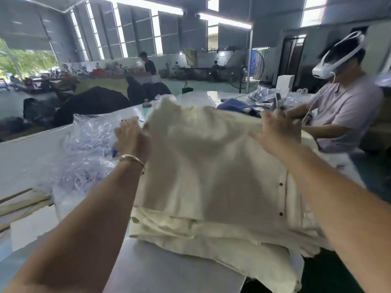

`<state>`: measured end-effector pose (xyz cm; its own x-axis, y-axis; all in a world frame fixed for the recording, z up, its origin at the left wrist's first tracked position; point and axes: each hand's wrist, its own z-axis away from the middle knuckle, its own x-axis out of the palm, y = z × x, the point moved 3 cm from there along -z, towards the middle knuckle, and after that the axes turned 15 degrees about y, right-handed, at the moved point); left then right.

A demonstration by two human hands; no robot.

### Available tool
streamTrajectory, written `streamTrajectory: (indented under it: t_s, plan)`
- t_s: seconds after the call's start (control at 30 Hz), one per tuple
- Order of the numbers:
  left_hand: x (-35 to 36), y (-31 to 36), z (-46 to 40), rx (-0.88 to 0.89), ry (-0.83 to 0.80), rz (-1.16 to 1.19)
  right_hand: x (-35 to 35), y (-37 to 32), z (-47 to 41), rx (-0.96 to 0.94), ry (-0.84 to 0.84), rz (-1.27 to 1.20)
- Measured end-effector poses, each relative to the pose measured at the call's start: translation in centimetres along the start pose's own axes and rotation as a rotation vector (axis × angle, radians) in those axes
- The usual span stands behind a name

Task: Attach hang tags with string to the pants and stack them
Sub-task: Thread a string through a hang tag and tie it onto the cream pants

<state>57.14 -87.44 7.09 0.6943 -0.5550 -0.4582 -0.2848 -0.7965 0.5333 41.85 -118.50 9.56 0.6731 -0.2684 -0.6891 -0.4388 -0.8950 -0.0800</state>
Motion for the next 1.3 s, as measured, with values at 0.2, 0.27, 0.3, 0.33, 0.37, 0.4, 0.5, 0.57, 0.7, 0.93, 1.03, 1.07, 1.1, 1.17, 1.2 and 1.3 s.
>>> streamTrajectory:
  t_s: [0.2, 0.27, 0.3, 0.33, 0.37, 0.4, 0.5, 0.57, 0.7, 0.93, 1.03, 1.07, 1.1, 1.17, 1.2, 1.3]
  plan:
    - [7.8, -0.5, 14.3, 0.283, -0.621, -0.042, 8.8, -2.3, 8.2, -0.263, -0.530, -0.148]
    - [8.2, -1.6, 17.2, 0.287, -0.750, 0.005, 9.6, -3.4, 9.6, -0.339, -0.558, -0.075]
    - [7.7, -2.1, 17.5, 0.241, -0.736, 0.064, 9.4, -4.1, 9.6, -0.338, -0.530, -0.090]
    - [7.0, -2.6, 17.4, 0.187, -0.712, 0.121, 9.0, -5.1, 9.4, -0.316, -0.505, -0.157]
    - [6.0, -3.1, 17.3, 0.124, -0.708, 0.169, 8.4, -6.2, 9.5, -0.276, -0.482, -0.281]
    - [4.7, -4.0, 17.1, 0.052, -0.703, 0.210, 7.6, -7.6, 9.7, -0.231, -0.459, -0.438]
    - [-1.3, -8.0, 16.1, -0.080, -0.581, 0.236, 5.1, -12.6, 12.0, -0.178, -0.431, -0.825]
    - [-6.9, -12.2, 16.0, -0.166, -0.478, 0.224, 3.9, -17.0, 14.7, -0.184, -0.505, -0.999]
    - [-20.5, -22.2, 18.0, -0.402, -0.294, 0.073, 2.5, -27.9, 21.5, -0.206, -0.745, -1.233]
    - [-42.9, -37.3, 22.6, -0.750, 0.047, -0.147, -8.2, -49.1, 37.6, -0.502, -1.139, -1.448]
    - [-52.1, -43.9, 24.0, -0.822, 0.227, -0.300, -13.3, -56.5, 45.3, -0.546, -1.259, -1.485]
    - [-55.0, -46.2, 24.6, -0.853, 0.289, -0.344, -14.8, -58.6, 47.9, -0.565, -1.307, -1.483]
    - [-57.8, -48.5, 25.1, -0.873, 0.343, -0.397, -16.1, -60.5, 50.4, -0.592, -1.349, -1.471]
    - [-62.9, -53.0, 26.1, -0.880, 0.416, -0.539, -18.2, -64.0, 54.8, -0.660, -1.404, -1.419]
    - [-65.1, -55.3, 26.4, -0.887, 0.430, -0.609, -19.0, -65.5, 56.6, -0.686, -1.424, -1.390]
    - [-68.7, -61.7, 26.5, -0.945, 0.341, -0.748, -20.6, -69.3, 60.6, -0.719, -1.447, -1.311]
